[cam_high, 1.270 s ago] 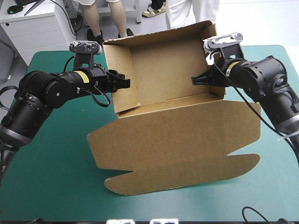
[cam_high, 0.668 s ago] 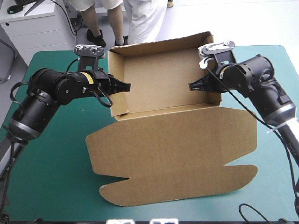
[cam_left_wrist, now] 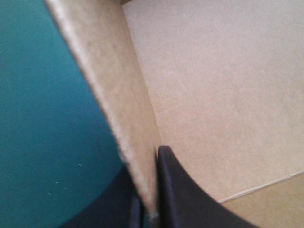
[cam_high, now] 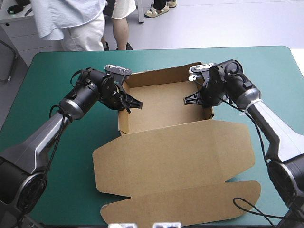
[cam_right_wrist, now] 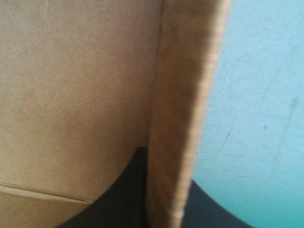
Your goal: Fold the box
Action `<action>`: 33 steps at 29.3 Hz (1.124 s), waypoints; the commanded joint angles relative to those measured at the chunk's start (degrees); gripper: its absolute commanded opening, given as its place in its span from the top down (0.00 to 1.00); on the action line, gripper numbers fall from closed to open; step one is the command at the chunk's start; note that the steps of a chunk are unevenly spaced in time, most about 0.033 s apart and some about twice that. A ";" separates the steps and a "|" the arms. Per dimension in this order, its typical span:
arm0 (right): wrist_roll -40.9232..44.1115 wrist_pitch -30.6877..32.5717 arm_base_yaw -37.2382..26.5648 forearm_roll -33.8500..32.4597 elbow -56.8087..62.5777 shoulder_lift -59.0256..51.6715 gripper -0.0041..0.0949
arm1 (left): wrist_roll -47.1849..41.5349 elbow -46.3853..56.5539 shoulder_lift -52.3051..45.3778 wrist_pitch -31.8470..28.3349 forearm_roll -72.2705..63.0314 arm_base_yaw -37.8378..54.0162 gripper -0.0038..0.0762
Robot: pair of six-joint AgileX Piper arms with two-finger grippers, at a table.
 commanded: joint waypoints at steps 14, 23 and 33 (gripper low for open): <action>-4.19 1.06 -4.61 9.23 -1.82 1.37 0.98 | 2.91 -1.72 3.78 0.88 1.04 -0.64 0.96; -4.19 4.56 -4.61 9.02 -1.82 3.62 0.97 | 4.53 -1.83 3.78 1.18 0.77 -0.64 0.66; -7.02 5.60 -4.61 10.44 -1.72 4.47 0.37 | 4.41 -1.83 3.60 3.51 0.54 -0.64 0.37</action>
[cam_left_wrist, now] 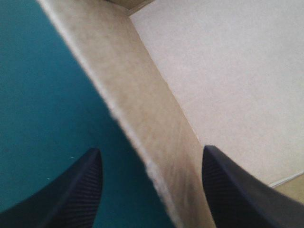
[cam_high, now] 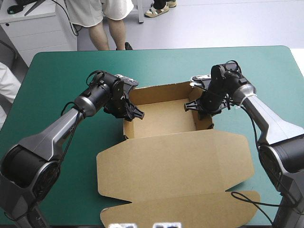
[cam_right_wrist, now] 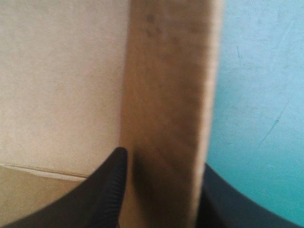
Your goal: Fold the box
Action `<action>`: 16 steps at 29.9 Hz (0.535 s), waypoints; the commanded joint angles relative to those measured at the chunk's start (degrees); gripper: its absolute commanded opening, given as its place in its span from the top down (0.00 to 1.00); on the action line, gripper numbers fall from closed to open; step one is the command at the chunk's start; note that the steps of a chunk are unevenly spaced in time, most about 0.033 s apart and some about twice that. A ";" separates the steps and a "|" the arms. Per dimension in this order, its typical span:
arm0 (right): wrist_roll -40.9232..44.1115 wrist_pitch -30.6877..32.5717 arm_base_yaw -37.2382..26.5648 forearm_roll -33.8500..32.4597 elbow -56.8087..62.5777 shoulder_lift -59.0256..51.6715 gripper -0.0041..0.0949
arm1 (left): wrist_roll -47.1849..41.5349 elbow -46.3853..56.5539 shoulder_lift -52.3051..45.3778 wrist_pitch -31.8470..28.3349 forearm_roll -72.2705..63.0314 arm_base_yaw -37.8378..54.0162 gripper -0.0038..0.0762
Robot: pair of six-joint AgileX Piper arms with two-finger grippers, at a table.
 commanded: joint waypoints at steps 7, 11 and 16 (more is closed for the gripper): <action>-2.33 1.18 -0.18 0.98 -1.70 -3.29 0.19 | -0.10 -2.07 -3.04 0.40 -0.42 -0.50 0.37; -2.66 1.10 -0.18 0.42 -1.94 -4.34 0.19 | -0.10 -4.22 -3.04 2.49 -0.44 -0.50 0.37; -2.67 1.10 -0.18 -0.98 -1.94 -6.73 0.21 | -0.10 -8.38 -3.50 5.84 -0.09 -0.50 0.37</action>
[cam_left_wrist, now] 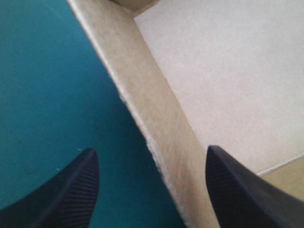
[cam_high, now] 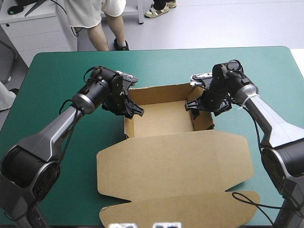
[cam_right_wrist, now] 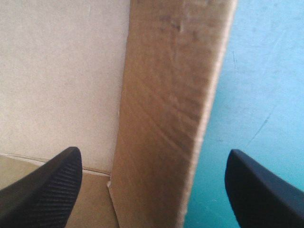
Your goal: Fold the box
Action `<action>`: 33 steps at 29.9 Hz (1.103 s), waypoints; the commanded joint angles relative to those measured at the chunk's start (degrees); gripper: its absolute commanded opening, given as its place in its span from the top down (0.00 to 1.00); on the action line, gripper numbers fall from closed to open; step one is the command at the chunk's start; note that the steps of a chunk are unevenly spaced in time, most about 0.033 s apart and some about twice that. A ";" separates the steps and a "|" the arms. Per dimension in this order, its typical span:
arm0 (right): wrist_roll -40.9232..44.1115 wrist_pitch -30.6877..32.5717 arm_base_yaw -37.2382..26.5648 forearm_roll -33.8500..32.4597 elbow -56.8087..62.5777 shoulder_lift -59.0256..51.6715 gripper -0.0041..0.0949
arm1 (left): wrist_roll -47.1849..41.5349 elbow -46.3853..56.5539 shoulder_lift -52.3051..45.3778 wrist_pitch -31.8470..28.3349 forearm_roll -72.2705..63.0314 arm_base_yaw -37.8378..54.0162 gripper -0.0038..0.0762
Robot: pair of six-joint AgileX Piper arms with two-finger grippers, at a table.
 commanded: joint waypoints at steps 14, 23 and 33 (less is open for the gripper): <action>-1.65 1.10 -0.18 -0.49 -1.94 -12.87 0.26 | 5.16 -6.19 -17.37 3.93 6.24 -0.61 0.96; -1.89 1.10 -0.18 -0.35 -1.94 -14.41 0.26 | 6.58 -4.11 -28.48 3.93 2.54 -0.61 0.96; -2.89 0.96 -0.18 -0.35 -1.94 -14.41 0.26 | 8.29 14.93 -45.03 3.93 3.10 -0.61 0.96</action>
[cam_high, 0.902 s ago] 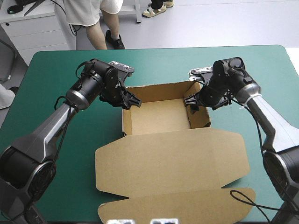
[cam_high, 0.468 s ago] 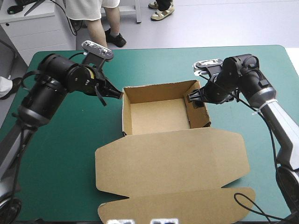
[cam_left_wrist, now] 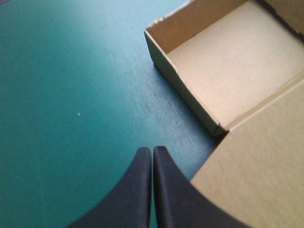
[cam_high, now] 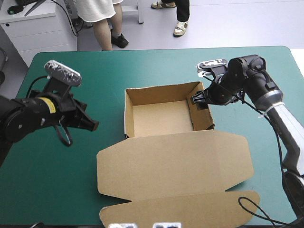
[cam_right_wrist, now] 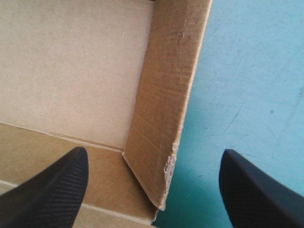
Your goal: Fold the box
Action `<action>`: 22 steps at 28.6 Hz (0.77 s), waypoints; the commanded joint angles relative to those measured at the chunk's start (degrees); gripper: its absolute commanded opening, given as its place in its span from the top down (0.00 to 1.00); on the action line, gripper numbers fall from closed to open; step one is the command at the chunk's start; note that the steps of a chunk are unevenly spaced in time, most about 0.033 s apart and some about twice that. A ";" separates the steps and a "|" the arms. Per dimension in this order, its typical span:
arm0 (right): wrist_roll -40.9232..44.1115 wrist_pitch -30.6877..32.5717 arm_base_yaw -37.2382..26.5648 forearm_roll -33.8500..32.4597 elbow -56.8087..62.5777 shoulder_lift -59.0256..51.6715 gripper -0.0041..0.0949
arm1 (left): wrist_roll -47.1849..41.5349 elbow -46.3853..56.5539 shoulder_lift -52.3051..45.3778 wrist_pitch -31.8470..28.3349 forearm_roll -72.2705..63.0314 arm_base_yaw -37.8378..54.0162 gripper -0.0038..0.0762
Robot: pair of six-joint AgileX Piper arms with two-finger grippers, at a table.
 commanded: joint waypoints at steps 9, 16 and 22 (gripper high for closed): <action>-0.67 -1.23 -0.18 -0.15 -1.90 -2.91 0.26 | -0.32 20.91 -17.86 0.31 0.09 -0.32 0.96; -0.78 -1.23 -0.18 -0.15 -1.90 -2.91 0.26 | -2.34 30.17 -25.32 -0.55 -0.33 -0.32 0.96; -1.16 -1.23 -0.18 -0.15 -1.90 -2.91 0.26 | -2.53 36.43 -29.20 -0.93 -2.36 -0.32 0.96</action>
